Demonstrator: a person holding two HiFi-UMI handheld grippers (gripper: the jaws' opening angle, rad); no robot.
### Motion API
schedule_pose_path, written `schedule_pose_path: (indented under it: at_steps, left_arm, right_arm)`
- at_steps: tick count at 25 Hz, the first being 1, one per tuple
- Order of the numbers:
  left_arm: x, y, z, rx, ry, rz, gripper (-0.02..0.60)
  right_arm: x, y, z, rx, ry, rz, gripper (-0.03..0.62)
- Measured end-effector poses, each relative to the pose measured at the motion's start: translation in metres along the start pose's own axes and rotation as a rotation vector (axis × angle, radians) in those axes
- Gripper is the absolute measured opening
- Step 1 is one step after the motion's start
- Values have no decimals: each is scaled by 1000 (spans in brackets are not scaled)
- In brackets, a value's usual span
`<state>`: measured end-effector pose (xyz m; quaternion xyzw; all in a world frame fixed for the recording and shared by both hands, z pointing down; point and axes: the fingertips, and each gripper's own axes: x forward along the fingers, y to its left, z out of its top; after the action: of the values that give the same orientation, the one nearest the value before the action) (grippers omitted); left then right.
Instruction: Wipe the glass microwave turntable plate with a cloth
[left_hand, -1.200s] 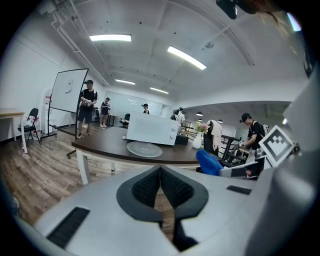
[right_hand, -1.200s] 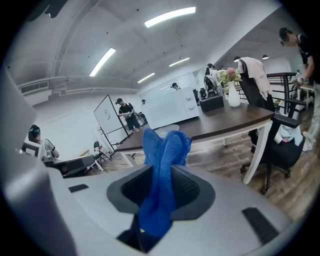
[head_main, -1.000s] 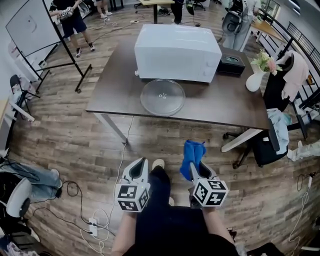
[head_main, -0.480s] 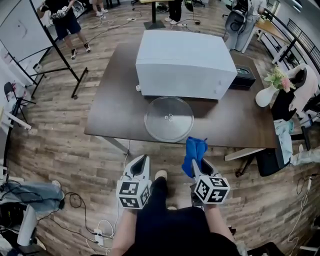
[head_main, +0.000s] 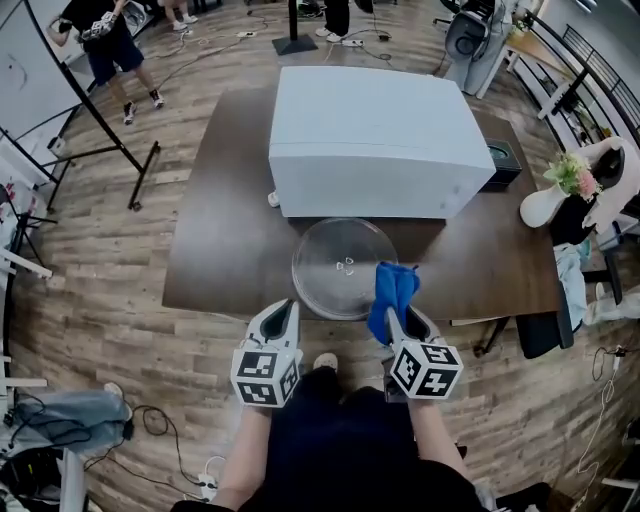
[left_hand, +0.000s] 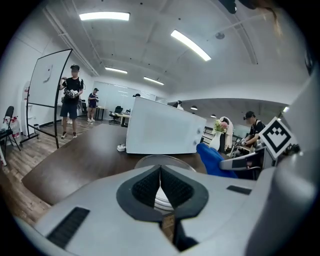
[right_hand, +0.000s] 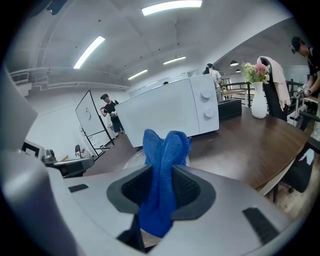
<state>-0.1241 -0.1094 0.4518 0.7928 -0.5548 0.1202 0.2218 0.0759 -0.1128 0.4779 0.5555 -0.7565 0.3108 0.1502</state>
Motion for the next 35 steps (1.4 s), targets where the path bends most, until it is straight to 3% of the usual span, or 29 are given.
schedule_pose_path:
  at_steps: [10,16,23,35]
  left_arm:
    - [33,27,-4,-53,72,-13,6]
    - [57,39,-18,-89,149,19,6]
    - [81,52,-36,-192,210,68,6]
    - [100,55,-60,-207,259,80,6]
  right_arm:
    - [32,9,25,-84,45,3,98]
    - [62,20,39,-156,89,59,102]
    - [95,32,50,-241,117,114,104]
    - [147,82,36,-393,262,244,104]
